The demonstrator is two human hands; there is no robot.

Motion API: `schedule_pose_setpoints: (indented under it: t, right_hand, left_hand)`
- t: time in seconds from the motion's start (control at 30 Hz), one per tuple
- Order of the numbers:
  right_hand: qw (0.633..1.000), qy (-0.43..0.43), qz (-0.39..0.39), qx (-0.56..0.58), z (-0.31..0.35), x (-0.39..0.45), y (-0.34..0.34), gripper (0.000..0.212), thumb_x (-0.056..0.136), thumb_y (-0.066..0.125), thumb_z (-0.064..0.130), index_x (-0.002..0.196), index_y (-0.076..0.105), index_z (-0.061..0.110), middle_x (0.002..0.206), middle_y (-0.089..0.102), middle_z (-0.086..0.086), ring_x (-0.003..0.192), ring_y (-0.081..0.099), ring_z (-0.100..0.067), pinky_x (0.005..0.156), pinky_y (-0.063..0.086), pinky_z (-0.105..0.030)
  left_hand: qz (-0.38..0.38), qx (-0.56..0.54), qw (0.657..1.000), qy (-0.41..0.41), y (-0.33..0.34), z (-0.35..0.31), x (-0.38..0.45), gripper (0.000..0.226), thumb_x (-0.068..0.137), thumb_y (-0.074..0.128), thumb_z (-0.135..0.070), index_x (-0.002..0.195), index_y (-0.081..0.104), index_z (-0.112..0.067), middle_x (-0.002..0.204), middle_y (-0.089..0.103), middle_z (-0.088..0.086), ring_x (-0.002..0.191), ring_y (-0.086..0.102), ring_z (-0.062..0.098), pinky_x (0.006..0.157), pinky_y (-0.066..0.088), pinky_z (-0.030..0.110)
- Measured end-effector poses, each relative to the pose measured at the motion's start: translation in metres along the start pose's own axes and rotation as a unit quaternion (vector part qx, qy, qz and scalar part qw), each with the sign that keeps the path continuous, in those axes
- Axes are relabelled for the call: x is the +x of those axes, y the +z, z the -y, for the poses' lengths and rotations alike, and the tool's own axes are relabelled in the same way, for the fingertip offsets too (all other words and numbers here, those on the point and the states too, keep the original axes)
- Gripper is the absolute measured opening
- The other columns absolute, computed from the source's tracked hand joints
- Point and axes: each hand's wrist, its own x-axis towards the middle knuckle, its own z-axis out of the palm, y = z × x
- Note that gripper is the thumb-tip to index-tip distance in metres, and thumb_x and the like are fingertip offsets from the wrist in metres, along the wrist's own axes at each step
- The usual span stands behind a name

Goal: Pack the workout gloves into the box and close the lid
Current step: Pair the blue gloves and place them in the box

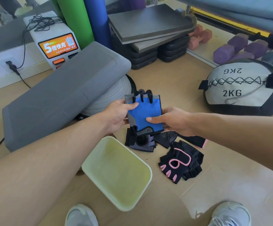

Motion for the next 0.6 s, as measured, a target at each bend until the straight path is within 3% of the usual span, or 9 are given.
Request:
schedule_pose_setpoints:
  t: [0.1, 0.23, 0.33, 0.5, 0.6]
  right_hand:
    - [1.000, 0.002, 0.011, -0.015, -0.004, -0.001, 0.004, 0.032, 0.090, 0.076, 0.019, 0.121, 0.067, 0.015, 0.110, 0.078, -0.005, 0.109, 0.073, -0.027, 0.099, 0.055, -0.040]
    - [1.000, -0.013, 0.003, -0.014, -0.010, -0.002, 0.014, 0.025, 0.093, 0.071, 0.014, 0.119, 0.070, 0.015, 0.108, 0.079, -0.006, 0.098, 0.076, -0.023, 0.083, 0.061, -0.034]
    - [1.000, -0.012, 0.004, -0.007, -0.012, -0.001, 0.020, 0.018, 0.095, 0.069, 0.015, 0.112, 0.072, 0.016, 0.105, 0.079, -0.007, 0.097, 0.077, -0.023, 0.088, 0.061, -0.038]
    - [1.000, 0.002, 0.005, -0.017, -0.016, 0.005, 0.025, 0.017, 0.096, 0.067, 0.017, 0.112, 0.069, 0.011, 0.106, 0.078, -0.011, 0.097, 0.077, -0.023, 0.089, 0.061, -0.040]
    - [1.000, 0.021, 0.018, 0.007, -0.020, 0.006, 0.026, 0.017, 0.097, 0.066, 0.015, 0.113, 0.069, 0.011, 0.109, 0.077, -0.012, 0.098, 0.076, -0.024, 0.088, 0.061, -0.041]
  left_hand:
    - [0.013, 0.040, 0.999, -0.011, -0.008, -0.001, -0.002, 0.016, 0.099, 0.061, -0.011, 0.112, 0.069, -0.017, 0.106, 0.076, 0.004, 0.091, 0.071, 0.019, 0.075, 0.056, 0.032]
    - [0.016, 0.109, 0.994, -0.028, -0.027, 0.003, -0.003, 0.031, 0.096, 0.064, -0.003, 0.126, 0.065, -0.012, 0.113, 0.076, 0.006, 0.092, 0.074, 0.019, 0.070, 0.060, 0.031]
    - [0.013, 0.161, 0.986, -0.047, -0.042, 0.010, -0.002, 0.035, 0.094, 0.066, 0.001, 0.128, 0.064, -0.009, 0.114, 0.076, 0.007, 0.096, 0.074, 0.020, 0.072, 0.063, 0.030]
    - [0.022, 0.201, 0.976, -0.086, -0.053, 0.015, 0.001, 0.043, 0.094, 0.066, 0.000, 0.136, 0.058, -0.005, 0.119, 0.074, 0.013, 0.109, 0.072, 0.031, 0.089, 0.061, 0.041]
    - [0.042, 0.207, 0.972, -0.103, -0.056, 0.017, 0.003, 0.055, 0.094, 0.066, 0.001, 0.146, 0.047, -0.004, 0.127, 0.067, 0.016, 0.103, 0.072, 0.033, 0.078, 0.063, 0.037]
